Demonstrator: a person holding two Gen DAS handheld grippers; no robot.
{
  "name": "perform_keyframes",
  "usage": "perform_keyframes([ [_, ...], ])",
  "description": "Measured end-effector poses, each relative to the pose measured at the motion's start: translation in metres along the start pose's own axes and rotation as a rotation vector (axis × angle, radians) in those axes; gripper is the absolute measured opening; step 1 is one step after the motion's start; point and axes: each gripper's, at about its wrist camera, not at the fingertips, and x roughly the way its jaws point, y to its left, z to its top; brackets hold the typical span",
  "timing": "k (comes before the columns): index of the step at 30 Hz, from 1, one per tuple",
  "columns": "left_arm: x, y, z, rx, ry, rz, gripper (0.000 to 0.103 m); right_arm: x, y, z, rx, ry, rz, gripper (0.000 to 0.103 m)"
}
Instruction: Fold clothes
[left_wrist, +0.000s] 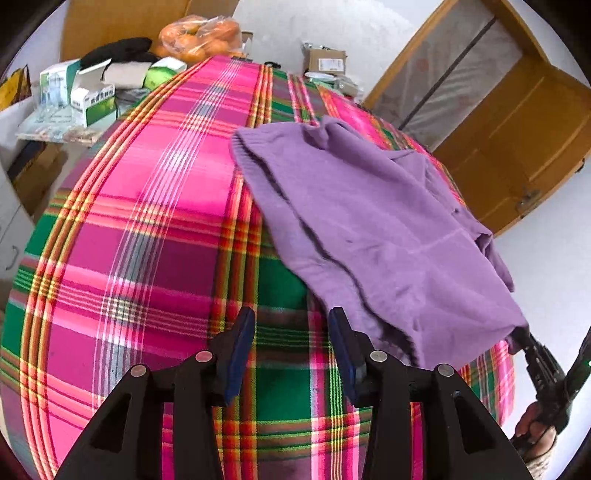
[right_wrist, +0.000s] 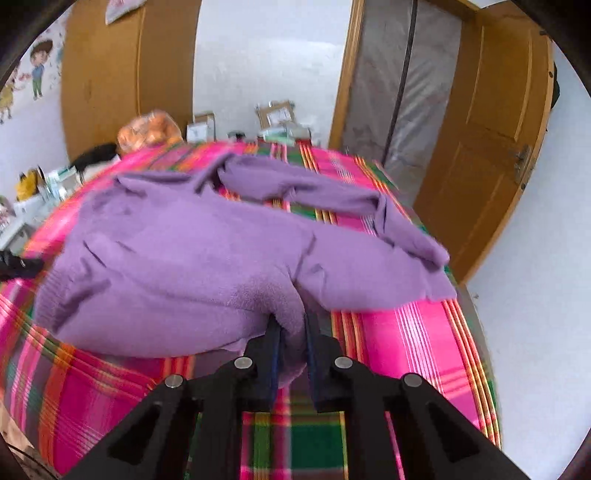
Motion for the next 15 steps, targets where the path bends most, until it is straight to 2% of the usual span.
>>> perform_keyframes([
  [4, 0.004, 0.006, 0.007, -0.026, 0.004, -0.013, 0.043, -0.013, 0.008, -0.005, -0.003, -0.039, -0.077, 0.021],
  [8, 0.008, 0.015, 0.017, -0.069, 0.006, -0.028, 0.043, -0.035, 0.019, -0.006, 0.009, -0.133, -0.044, 0.022],
  [10, 0.010, 0.020, 0.022, -0.099, 0.011, -0.035, 0.043, -0.047, 0.030, -0.004, 0.031, -0.185, 0.014, 0.022],
  [15, 0.015, 0.021, 0.040, -0.104, 0.003, -0.062, 0.043, -0.038, 0.078, 0.005, -0.020, -0.156, 0.215, 0.022],
])
